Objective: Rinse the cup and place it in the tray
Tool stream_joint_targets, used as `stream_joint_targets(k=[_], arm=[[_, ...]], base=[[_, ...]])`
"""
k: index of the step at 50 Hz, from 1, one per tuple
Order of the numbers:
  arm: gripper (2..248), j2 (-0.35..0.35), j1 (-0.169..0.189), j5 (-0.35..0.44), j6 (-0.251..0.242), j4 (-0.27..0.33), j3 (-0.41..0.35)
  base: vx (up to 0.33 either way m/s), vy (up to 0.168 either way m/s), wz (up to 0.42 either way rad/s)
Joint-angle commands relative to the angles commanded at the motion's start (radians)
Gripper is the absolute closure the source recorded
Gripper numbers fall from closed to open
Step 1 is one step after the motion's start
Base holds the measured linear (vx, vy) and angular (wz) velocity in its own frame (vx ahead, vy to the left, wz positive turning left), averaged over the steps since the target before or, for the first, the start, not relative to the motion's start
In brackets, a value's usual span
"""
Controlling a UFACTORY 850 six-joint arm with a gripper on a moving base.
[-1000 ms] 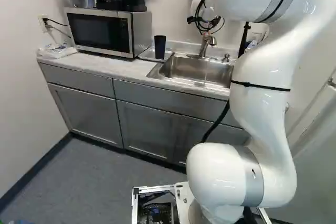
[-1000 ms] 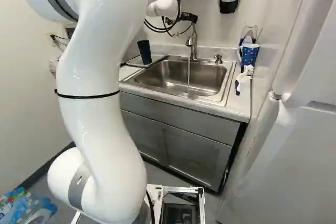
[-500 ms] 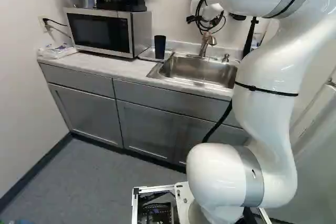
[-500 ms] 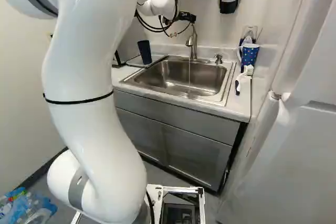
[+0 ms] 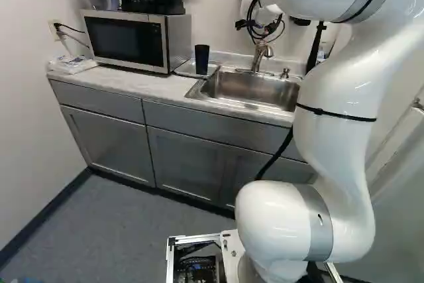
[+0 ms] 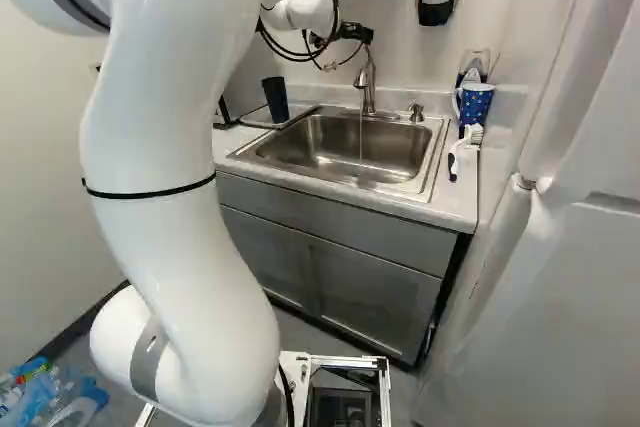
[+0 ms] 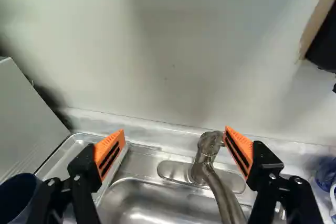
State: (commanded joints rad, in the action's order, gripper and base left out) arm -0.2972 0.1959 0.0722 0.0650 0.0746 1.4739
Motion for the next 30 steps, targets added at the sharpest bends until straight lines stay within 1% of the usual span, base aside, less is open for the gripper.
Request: stream_joint_targets(k=[8,30], arm=[[3,0.007,-0.008,0.000,0.000,0.000,-0.008],[3,0.049,-0.054,0.000,0.000,0.000,-0.055]], base=[[0.000,0.000,0.000],[0.000,0.000,0.000]])
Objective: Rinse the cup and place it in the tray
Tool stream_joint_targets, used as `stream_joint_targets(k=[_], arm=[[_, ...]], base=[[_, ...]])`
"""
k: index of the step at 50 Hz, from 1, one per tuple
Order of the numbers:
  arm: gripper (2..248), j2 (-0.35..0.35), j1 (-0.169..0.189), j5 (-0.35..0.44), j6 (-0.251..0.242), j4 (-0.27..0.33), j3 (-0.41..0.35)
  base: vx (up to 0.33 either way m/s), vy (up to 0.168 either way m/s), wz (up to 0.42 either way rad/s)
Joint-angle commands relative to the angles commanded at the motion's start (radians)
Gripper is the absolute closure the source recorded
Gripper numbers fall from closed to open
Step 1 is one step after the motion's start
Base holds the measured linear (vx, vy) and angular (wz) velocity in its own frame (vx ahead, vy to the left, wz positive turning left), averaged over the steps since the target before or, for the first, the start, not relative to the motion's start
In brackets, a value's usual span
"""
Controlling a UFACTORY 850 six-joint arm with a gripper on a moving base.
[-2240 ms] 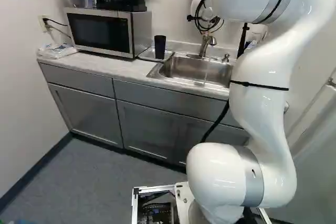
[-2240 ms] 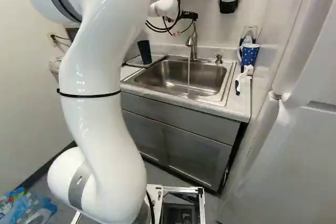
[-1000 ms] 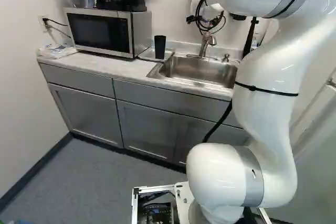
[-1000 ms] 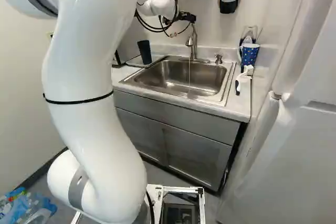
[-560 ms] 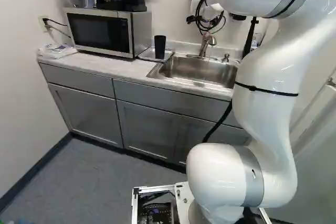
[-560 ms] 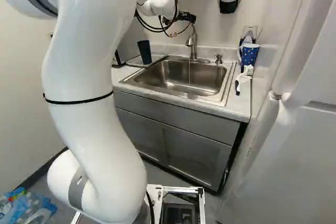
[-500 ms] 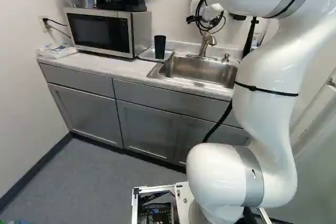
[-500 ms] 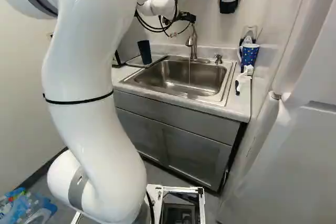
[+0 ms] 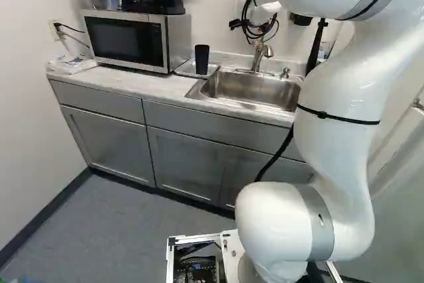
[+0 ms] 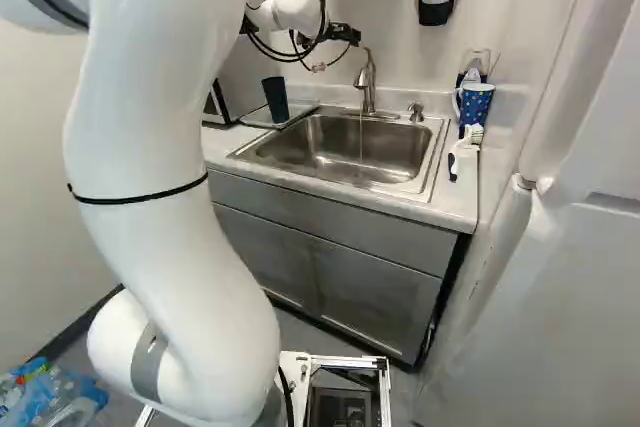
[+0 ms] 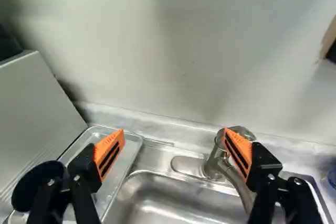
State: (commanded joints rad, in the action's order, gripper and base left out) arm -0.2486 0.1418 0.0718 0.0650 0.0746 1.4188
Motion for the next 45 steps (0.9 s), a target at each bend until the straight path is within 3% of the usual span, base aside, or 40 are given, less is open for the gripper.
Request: stream_joint_targets(k=[23,45], arm=[[3,0.006,-0.003,-0.051,0.000,0.000,-0.007],[3,0.031,-0.010,-0.148,0.000,-0.015,-0.035]], base=[[0.000,0.000,0.000],[0.000,0.000,0.000]])
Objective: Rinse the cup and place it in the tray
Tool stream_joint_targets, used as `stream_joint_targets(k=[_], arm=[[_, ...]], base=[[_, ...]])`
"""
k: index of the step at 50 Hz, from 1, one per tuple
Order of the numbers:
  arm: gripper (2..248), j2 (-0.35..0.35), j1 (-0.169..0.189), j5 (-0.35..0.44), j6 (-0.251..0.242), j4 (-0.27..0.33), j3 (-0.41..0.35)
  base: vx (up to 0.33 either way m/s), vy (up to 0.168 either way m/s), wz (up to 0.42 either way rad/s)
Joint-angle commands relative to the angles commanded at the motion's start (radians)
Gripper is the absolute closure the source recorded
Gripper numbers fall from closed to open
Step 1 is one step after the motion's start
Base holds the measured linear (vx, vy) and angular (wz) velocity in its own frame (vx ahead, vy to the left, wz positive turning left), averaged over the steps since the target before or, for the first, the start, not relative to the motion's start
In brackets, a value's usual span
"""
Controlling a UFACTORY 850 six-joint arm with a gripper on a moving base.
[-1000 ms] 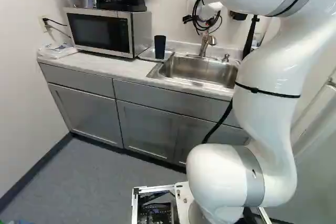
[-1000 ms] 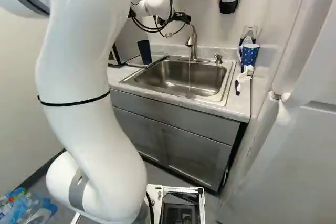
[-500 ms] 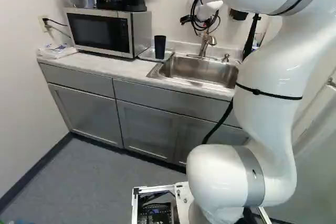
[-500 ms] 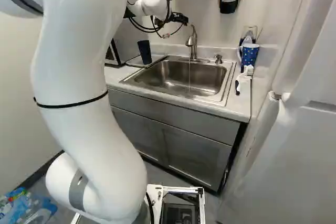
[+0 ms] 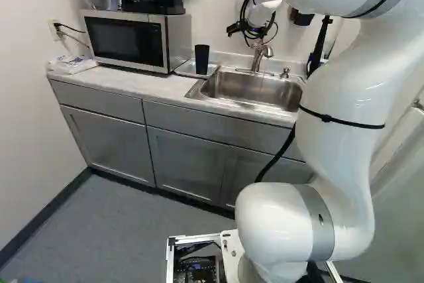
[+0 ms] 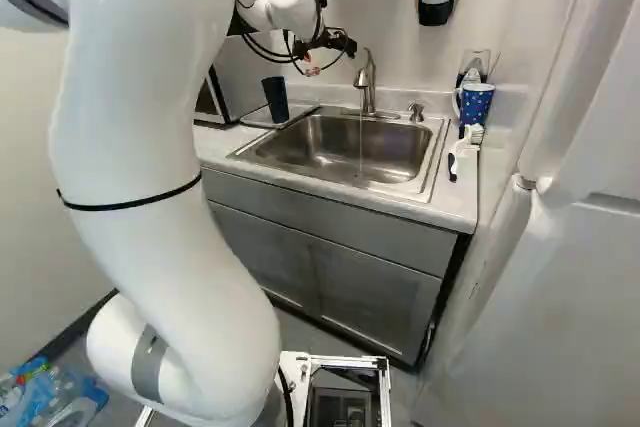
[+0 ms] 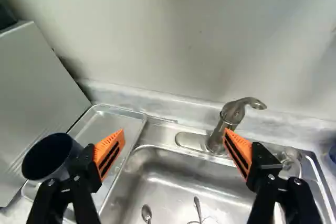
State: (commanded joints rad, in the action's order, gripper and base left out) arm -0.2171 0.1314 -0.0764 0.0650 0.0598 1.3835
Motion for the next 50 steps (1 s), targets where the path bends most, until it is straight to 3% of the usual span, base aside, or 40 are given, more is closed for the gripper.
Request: stream_joint_targets(k=[37,50], arm=[[3,0.082,-0.009,-0.191,0.000,-0.032,-0.090],[3,0.133,-0.012,-0.194,0.000,-0.033,-0.144]], base=[[0.000,0.000,0.000],[0.000,0.000,0.000]])
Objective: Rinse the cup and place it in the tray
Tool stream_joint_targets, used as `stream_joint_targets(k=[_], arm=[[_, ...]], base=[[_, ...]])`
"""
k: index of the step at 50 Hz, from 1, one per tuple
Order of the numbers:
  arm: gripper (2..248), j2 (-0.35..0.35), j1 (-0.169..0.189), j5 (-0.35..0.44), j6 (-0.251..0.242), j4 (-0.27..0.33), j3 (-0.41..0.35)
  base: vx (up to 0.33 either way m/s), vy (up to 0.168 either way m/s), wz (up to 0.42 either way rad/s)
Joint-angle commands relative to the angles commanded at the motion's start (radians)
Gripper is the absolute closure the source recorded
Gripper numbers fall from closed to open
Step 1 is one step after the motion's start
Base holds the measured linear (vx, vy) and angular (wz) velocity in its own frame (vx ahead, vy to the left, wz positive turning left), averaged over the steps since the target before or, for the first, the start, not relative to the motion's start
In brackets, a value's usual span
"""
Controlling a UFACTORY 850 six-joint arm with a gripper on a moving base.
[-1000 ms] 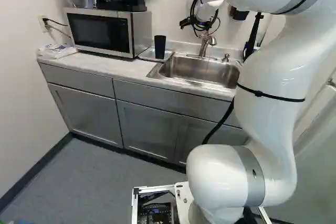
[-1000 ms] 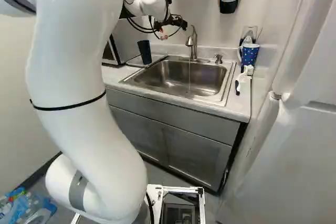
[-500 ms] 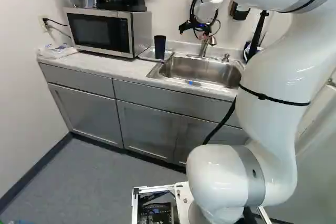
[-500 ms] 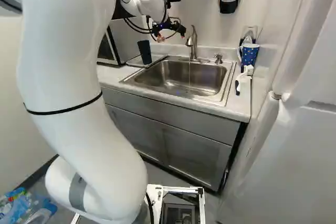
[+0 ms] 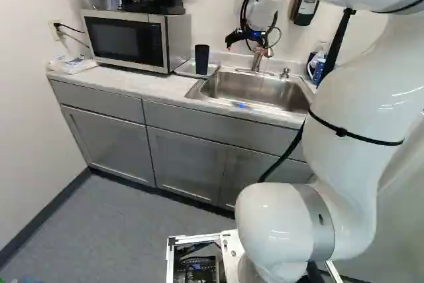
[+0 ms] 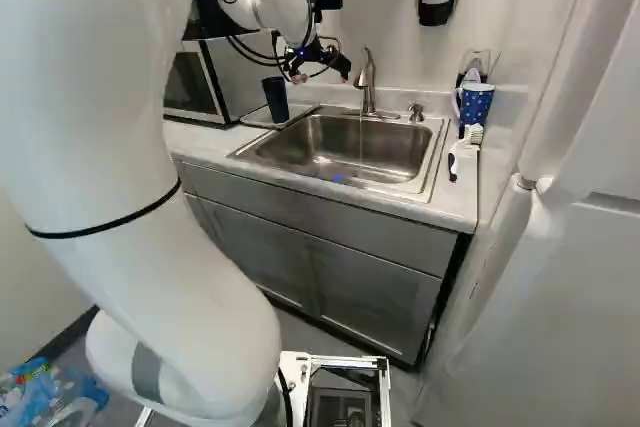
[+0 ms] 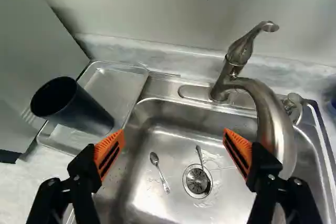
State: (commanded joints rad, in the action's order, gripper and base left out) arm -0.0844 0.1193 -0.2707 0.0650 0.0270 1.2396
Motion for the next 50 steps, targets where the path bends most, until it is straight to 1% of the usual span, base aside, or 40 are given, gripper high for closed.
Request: stream_joint_targets(k=[21,37,50], arm=[[3,0.106,0.003,0.000,0.000,0.000,-0.108],[3,0.190,0.014,-0.011,0.000,0.000,-0.190],[3,0.204,0.031,-0.040,0.000,0.000,-0.203]], base=[[0.000,0.000,0.000],[0.000,0.000,0.000],[0.000,0.000,0.000]])
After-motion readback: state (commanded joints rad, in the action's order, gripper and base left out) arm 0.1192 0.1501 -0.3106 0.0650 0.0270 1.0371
